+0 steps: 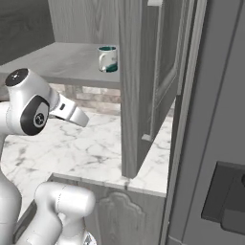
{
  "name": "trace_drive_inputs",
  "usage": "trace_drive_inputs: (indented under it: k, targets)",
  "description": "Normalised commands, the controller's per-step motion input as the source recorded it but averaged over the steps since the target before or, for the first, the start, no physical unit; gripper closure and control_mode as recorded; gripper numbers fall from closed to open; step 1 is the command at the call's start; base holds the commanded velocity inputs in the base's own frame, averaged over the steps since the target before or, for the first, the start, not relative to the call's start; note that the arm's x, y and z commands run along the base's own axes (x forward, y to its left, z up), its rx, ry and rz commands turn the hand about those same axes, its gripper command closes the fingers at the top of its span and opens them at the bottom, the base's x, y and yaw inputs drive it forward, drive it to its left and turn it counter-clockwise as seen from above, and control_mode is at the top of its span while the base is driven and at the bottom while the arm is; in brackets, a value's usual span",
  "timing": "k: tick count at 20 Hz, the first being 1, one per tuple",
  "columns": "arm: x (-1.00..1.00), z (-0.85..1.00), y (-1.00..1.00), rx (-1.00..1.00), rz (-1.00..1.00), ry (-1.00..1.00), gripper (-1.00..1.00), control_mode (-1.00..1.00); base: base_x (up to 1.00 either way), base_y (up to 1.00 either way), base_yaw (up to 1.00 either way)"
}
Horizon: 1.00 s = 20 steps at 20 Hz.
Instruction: Open the cabinet directly in front. Then move the beer and the mug to the dining counter with the jar on it.
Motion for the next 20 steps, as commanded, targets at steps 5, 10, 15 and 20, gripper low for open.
trace_drive_inputs:
  k: [5, 10, 15, 20]
  targets:
    - [0.00, 0.00, 0.00, 0.00, 0.00, 0.00, -1.00, 1.00, 1.00, 0.07, -0.02]
    - [0.00, 0.00, 0.00, 0.00, 0.00, 0.00, -1.00, 1.00, 1.00, 0.00, 0.00]
    - [0.00, 0.50, -0.01, 0.01, 0.00, -0.03, -1.00, -1.00, 0.28, 0.00, 0.00]
    - [0.00, 0.80, -0.02, -0.04, -0.05, -0.02, -1.00, -1.00, 0.00, 0.00, 0.00]
